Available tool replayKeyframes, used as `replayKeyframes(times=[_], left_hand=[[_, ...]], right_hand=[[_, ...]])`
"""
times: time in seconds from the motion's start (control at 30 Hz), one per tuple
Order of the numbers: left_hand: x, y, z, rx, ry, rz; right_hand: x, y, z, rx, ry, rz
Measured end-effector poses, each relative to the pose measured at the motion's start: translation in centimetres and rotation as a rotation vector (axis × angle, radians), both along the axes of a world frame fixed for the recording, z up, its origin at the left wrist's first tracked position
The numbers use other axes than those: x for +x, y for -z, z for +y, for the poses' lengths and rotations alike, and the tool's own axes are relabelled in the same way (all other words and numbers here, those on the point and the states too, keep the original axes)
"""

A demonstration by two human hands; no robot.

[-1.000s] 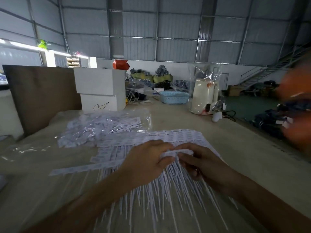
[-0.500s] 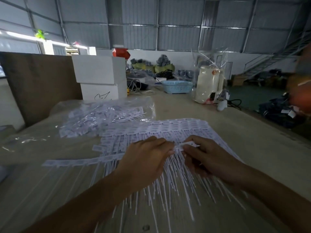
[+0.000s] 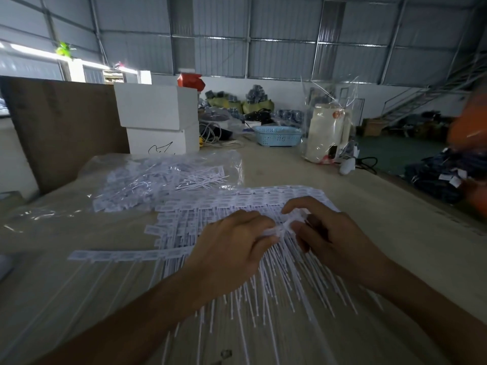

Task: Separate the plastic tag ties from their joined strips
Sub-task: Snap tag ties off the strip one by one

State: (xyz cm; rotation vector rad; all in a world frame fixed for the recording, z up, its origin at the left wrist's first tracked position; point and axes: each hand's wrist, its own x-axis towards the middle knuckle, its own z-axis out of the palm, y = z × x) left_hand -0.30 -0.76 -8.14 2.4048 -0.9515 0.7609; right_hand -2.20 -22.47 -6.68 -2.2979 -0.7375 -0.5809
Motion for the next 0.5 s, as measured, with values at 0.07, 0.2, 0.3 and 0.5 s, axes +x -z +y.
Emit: replayKeyframes(times=[0.07, 0.2, 0.3, 0.5], left_hand=[[0.0, -0.1, -0.1, -0.001, 0.017, 0.015], [-0.5, -0.3, -0.1, -0.036, 0.058, -0.005], [-1.0, -0.3, -0.2, -0.046, 0.074, -0.042], [-1.1, -0.7, -0.4, -0.151, 0.062, 0.018]], right_hand=[[0.1, 0.0, -0.1, -0.014, -0.005, -0.052], [0.8, 0.1, -0.8, -0.031, 0.166, -0.143], [1.3, -0.9, -2.5, 0.125, 0.341, -0.041], [-1.0, -1.3, 0.5, 0.176, -0.099, 0.393]])
